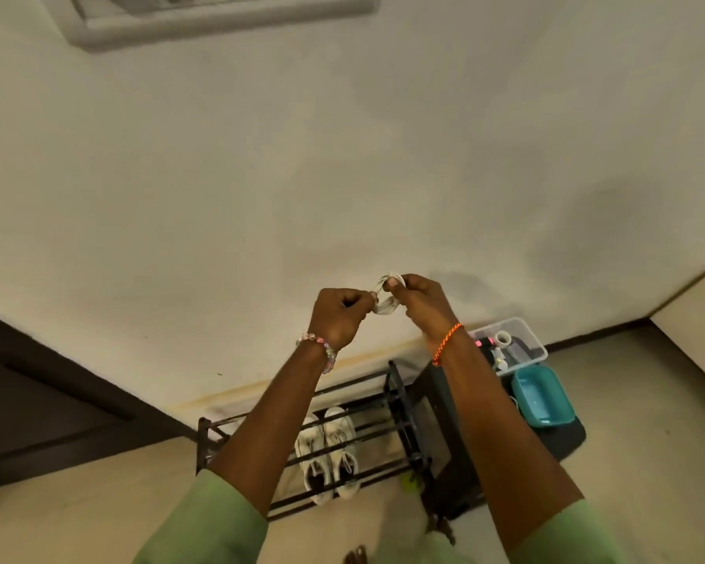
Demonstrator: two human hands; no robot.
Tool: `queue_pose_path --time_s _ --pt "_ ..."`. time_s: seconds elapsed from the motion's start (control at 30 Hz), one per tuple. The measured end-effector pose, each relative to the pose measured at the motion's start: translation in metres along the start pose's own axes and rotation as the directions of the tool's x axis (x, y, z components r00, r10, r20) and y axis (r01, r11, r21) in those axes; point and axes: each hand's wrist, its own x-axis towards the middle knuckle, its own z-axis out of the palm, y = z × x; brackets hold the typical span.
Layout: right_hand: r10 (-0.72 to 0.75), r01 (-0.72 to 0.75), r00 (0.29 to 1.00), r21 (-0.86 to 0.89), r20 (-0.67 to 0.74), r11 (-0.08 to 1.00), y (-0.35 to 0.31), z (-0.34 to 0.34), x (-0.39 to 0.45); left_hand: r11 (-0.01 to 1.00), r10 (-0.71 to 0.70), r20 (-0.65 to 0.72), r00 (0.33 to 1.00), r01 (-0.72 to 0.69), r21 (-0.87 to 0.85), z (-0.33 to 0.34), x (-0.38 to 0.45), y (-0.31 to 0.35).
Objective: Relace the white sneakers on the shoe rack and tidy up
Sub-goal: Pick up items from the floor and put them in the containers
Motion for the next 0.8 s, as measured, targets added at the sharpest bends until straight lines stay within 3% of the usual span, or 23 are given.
queue_pose_path --time_s 0.1,0.3,0.5,0.63,0.7,0.8 --pt "0.029 -0.033 0.999 -0.141 -0.028 0.989 0.030 -0.021 0.006 0.998 -0.053 0.014 0.999 0.052 0.036 0.025 0.002 -0.022" --pt "0.163 -0.187 0.981 -0.276 -0.108 0.943 0.111 -0.119 0.033 0.965 -0.231 0.121 0.966 0.212 0.153 0.149 0.023 -0.065" --pt "0.291 -0.369 0.917 -0.304 -0.273 0.878 0.190 -0.203 0.037 0.944 -0.295 0.237 0.926 0.245 0.220 0.268 0.018 -0.100" --pt "0.306 -0.516 0.805 -0.347 -0.508 0.783 0.229 -0.258 0.040 0.893 -0.310 0.238 0.920 0.197 0.404 0.350 0.015 -0.127" --pt "0.322 -0.572 0.756 -0.337 -0.569 0.748 0.251 -0.282 0.045 0.814 -0.316 0.204 0.927 0.155 0.560 0.387 0.012 -0.135" --pt "0.331 -0.614 0.710 -0.316 -0.621 0.723 0.279 -0.302 0.052 0.759 -0.208 0.178 0.962 0.045 0.649 0.423 0.005 -0.146"
